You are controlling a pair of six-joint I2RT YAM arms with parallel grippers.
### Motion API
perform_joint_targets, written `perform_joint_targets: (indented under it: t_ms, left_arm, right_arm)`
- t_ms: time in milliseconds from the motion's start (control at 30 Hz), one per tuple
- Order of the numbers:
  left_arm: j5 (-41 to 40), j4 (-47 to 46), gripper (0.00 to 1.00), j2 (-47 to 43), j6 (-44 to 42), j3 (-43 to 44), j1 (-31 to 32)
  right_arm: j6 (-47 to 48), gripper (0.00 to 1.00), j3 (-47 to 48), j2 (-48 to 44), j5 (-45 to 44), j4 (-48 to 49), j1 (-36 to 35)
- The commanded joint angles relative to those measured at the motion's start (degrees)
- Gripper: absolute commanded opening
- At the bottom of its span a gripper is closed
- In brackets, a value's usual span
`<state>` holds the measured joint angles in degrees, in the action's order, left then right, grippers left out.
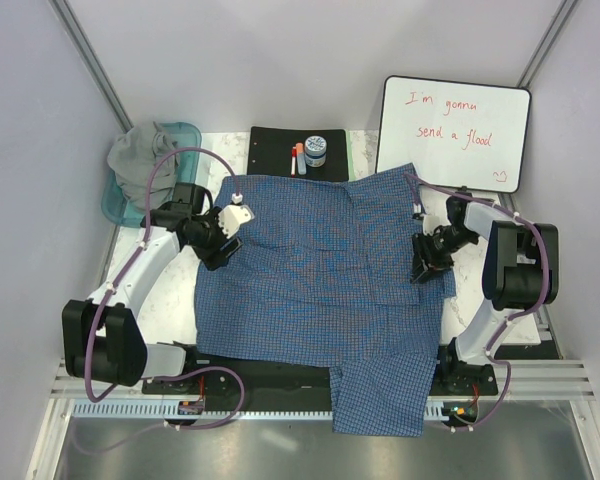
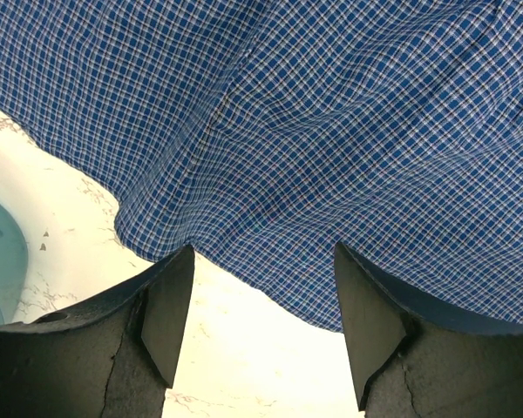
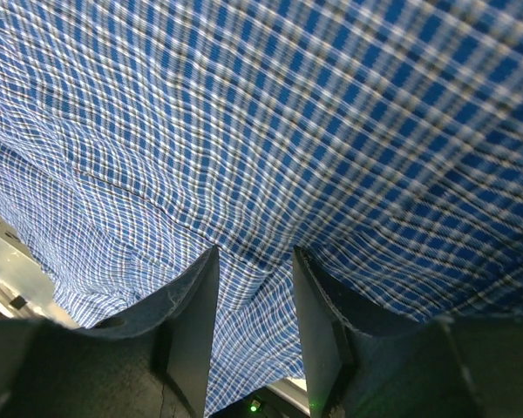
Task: Fold and stack the long sleeve shirts
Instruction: Fold the shirt
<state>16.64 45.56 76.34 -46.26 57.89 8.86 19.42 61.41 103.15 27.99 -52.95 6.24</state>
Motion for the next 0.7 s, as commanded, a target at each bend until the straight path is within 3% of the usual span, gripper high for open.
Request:
perform_joint_targets:
  t_ms: [0, 233, 467, 567, 600, 667]
  left_arm:
    - [1.11, -1.88, 0.73, -1.54, 1.44, -0.84, 0.01]
    - [0.76, -2.32, 0.73, -1.63, 1.26, -1.11, -0.07]
    - [0.41, -3.11, 0.73, -1.36, 1.35, -1.64, -0.07]
    - [0.84, -3.29, 0.73, -0.58, 2.57, -1.2, -0.16]
    - [1.37, -3.37, 0.73, -0.23, 3.36, -0.5, -0.34]
    - [2.07, -3.37, 0.73, 0.48, 4.24, 1.08, -0.51]
  right_arm:
    - [-0.26, 0.47, -0.32, -0.41, -0.74, -1.01, 0.88]
    - [-0.87, 0.51, 0.55, 0.11, 1.79, -2.42, 0.88]
    - [1.67, 0.44, 1.87, 2.58, 10.32, -4.7, 0.79]
    - [2.81, 0.29, 2.84, 1.18, 12.96, -5.94, 0.88]
    - [2.82, 0.16, 3.28, -0.22, 13.06, -5.85, 0.97]
    - [2.9, 0.03, 4.15, -1.63, 15.41, -6.29, 1.4]
